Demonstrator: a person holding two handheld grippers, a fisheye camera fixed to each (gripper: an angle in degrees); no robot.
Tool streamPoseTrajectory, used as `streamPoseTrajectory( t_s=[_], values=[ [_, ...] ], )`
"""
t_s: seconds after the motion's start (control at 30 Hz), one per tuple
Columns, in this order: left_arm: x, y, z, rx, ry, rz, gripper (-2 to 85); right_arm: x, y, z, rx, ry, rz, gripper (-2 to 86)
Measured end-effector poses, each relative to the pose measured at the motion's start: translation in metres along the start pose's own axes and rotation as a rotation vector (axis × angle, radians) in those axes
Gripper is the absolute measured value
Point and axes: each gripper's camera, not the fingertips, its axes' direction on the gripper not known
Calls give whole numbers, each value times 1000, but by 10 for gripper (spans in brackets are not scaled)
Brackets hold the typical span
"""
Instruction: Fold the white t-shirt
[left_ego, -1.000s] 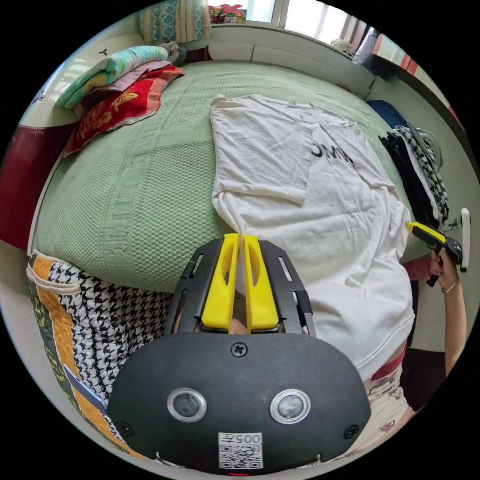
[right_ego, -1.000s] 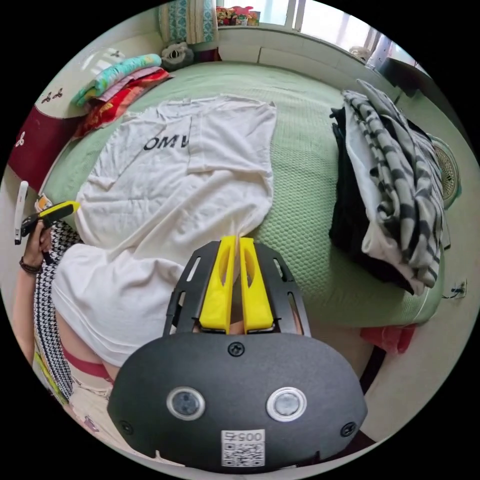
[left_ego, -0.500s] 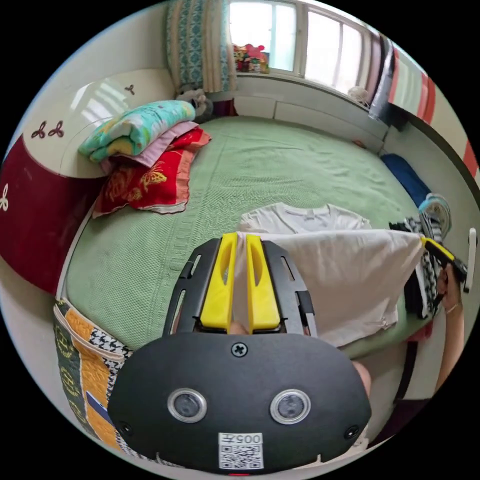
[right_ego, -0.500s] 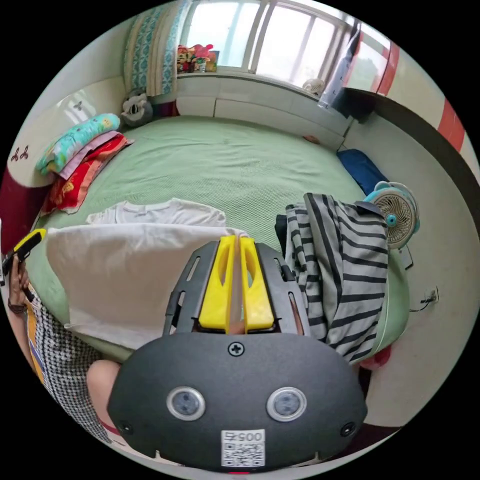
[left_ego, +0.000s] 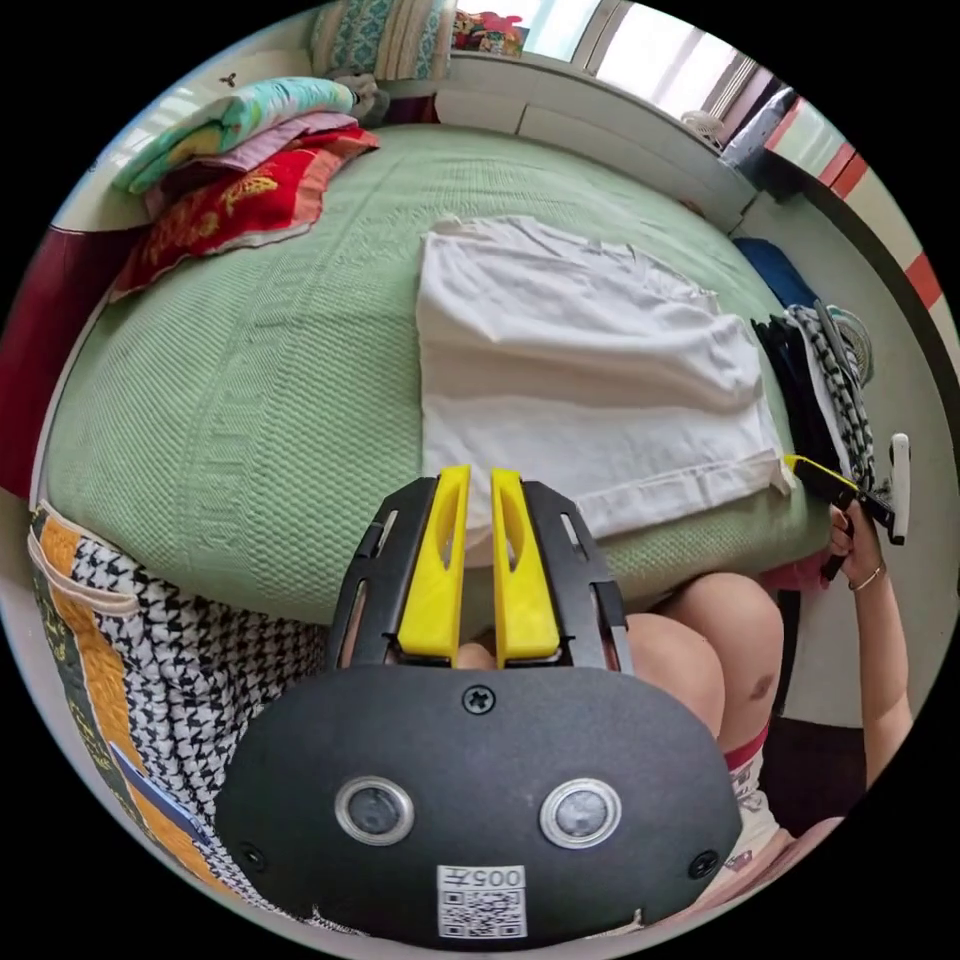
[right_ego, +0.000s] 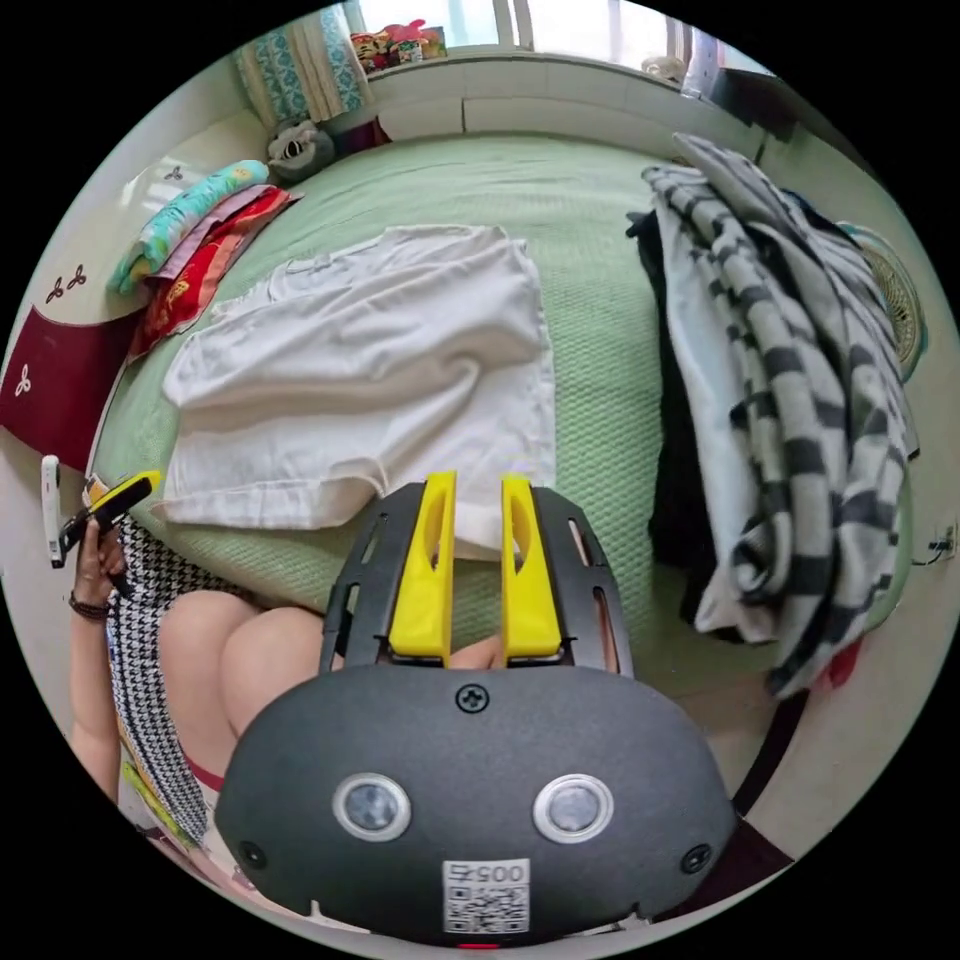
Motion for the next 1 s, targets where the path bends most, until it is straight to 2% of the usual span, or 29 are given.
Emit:
streamPoseTrajectory(
  t_s=[0.17, 0.33, 0.53, 0.7, 1.0],
  values=[
    [-9, 19, 3, 5, 15, -8, 46, -11, 28, 4, -29, 135, -101, 72],
    [-15, 42, 3, -22, -99, 20, 33, 1, 51, 1, -37, 216, -131, 51],
    [-32, 64, -2, -21, -101, -52, 56, 17, 67, -6, -48, 222, -113, 49],
    [-27, 79, -20, 72, -53, -6, 63, 26, 80, -26, 28, 186, -90, 81],
    [-10, 90, -7, 76, -42, 32, 111, 41, 97, -49, 106, 163, -62, 92]
  ],
)
